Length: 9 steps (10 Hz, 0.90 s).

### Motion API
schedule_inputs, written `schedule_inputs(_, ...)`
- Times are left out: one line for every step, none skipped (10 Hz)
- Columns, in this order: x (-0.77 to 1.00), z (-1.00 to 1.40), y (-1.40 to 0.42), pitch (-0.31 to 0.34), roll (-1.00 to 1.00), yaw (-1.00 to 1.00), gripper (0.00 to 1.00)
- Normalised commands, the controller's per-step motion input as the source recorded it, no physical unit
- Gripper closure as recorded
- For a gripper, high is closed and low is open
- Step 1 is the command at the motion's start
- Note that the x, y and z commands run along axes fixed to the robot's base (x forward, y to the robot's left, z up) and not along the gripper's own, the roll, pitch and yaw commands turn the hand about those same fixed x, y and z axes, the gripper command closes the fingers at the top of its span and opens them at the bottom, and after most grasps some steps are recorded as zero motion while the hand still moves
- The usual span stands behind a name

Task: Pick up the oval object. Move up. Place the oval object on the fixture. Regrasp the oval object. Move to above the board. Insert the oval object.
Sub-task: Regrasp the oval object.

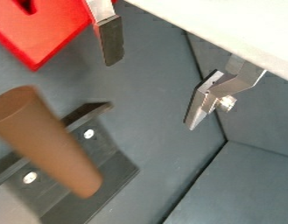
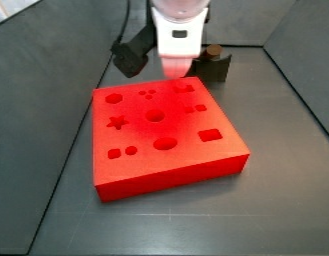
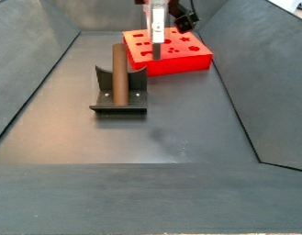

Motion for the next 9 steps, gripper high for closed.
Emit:
schedule_inputs(1.0, -0.04, -0.02, -0.058, 0.14, -0.05, 0.0)
schedule_inputs(1.0, -0.05, -0.02, 0.001, 0.12, -0.06, 0.0)
schedule_inputs(1.0, -0.05, -0.02, 0.039, 0.12, -0.06, 0.0)
schedule_inputs(1.0, -0.05, -0.02, 0.074, 0.11, -0.06, 0.0)
schedule_inputs(0.93, -0.04, -0.02, 0.102, 0.1, -0.04, 0.0)
schedule_inputs(0.84, -0.04, -0.01, 0.122, 0.1, -0.02, 0.0)
schedule_inputs(0.73, -0.04, -0.01, 0.143, 0.11, 0.01, 0.0)
schedule_inputs(0.65, -0.03, -0.01, 0.153, 0.11, 0.03, 0.0)
schedule_inputs(0.55, -0.03, -0.01, 0.158, 0.12, 0.06, 0.0)
